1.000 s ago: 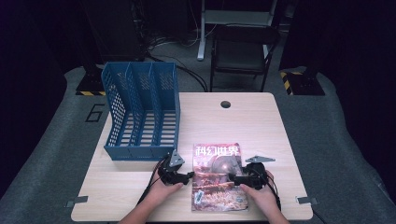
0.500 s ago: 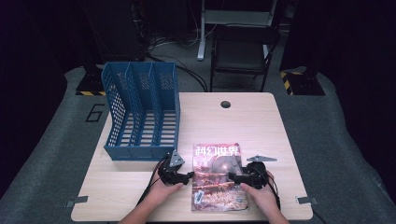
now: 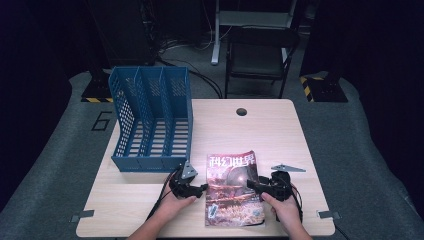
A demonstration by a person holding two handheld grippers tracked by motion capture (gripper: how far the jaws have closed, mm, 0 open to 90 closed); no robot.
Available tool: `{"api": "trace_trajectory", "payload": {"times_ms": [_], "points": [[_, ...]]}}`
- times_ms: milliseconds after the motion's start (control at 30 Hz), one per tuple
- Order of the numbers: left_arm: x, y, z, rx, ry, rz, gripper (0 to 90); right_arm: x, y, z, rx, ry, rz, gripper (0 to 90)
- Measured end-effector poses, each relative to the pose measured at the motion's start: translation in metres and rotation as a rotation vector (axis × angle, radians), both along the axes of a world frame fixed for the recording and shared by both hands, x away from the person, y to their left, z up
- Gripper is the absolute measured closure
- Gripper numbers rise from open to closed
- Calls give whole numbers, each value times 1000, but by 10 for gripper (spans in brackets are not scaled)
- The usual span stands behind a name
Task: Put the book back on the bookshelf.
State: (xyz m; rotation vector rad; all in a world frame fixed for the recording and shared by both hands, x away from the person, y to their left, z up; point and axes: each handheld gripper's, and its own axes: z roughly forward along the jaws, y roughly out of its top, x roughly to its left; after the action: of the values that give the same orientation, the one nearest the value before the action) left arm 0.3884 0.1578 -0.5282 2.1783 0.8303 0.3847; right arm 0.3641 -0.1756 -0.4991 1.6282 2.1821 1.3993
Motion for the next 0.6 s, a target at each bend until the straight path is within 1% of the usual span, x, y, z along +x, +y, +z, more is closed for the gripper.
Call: {"api": "trace_trajectory", "payload": {"times_ms": [33,67,100,133,200,267,333,367,400,433,467,500,533,567,600], "points": [[0,0,0,0,0,0,268,0,0,0,0,0,0,364],[0,0,0,0,0,0,268,-1,0,3,24,-13,10,364],[0,0,0,0,0,0,268,-1,0,3,24,-13,10,364],[0,0,0,0,0,0,268,0,1,2,11,-24,20,356],[0,0,0,0,0,0,268,0,1,2,7,-22,16,356],[0,0,0,0,0,0,268,0,0,2,26,-5,14,357],[0,0,0,0,-5,5,268,1,-2,2,51,-8,16,361],[0,0,0,0,-5,5,270,1,-2,2,51,-8,16,361],[0,0,0,-10,0,-5,270,1,-2,2,53,0,12,359],[0,-1,-1,-10,-14,2,293,3,-1,-1,40,14,4,351],[-1,-1,0,-4,-3,-6,303,5,-2,-2,39,10,2,352],[-1,-1,0,-10,-10,-12,312,6,-3,-3,43,20,-1,353],[-1,-1,0,-10,-10,-12,316,6,-3,-3,43,20,-1,353],[-1,-1,0,-10,-10,-12,316,8,-4,-4,52,26,-3,356],[-1,-2,-1,-16,-5,-9,316,9,-3,-4,77,44,-13,362]]}}
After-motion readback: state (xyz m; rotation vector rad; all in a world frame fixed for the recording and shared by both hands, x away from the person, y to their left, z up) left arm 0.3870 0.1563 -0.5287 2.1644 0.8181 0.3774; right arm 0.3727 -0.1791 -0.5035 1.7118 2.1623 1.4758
